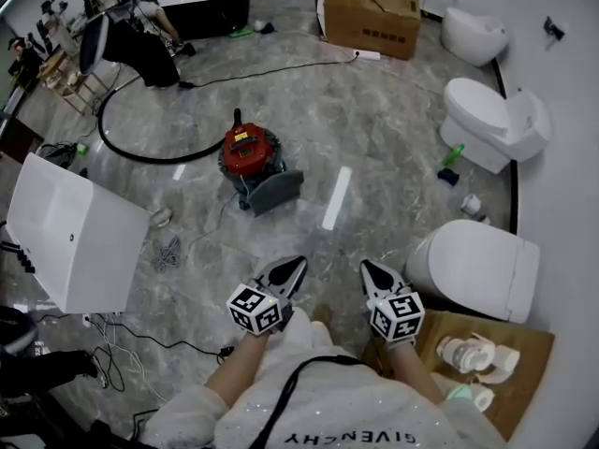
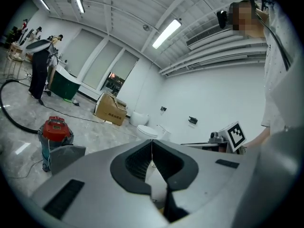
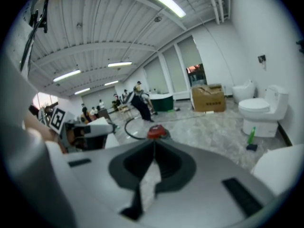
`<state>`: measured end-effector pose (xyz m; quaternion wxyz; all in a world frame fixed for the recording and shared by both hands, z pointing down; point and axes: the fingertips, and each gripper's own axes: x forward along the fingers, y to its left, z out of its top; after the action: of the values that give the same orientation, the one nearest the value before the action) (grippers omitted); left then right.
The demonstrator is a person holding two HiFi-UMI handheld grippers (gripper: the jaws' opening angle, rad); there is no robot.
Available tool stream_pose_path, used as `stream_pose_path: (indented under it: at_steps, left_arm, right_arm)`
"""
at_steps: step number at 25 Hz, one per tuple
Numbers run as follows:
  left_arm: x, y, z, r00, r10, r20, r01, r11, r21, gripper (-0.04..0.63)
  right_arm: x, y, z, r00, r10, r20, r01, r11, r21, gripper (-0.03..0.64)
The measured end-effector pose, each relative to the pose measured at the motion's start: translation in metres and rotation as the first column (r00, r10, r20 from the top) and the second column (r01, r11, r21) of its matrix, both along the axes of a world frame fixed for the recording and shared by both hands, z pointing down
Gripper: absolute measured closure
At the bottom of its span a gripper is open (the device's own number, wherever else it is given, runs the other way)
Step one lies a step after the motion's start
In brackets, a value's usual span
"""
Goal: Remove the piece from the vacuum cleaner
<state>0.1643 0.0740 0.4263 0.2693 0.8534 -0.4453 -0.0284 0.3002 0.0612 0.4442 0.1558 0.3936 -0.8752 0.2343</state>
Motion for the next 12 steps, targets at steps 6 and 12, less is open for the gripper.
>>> stream_pose_path:
  at_steps: [6, 12]
  left_arm:
    - [-0.007, -0.023, 0.012, 1.0, -0.01, 0.012, 0.01, 0.999, -0.032, 0.572]
    - [-0.011, -0.075, 0.025, 1.0, -0.007, -0.009, 0.007, 0.999, -0.041, 0.572]
  right_arm:
    - [0.002, -0.014, 0.015, 1.0, 0.013, 0.009, -0.013, 0.999, -0.045, 0.601]
    - [0.006, -0.052, 0.028, 0.999, 0.037, -0.024, -0.039, 0.996, -0.08, 0.601]
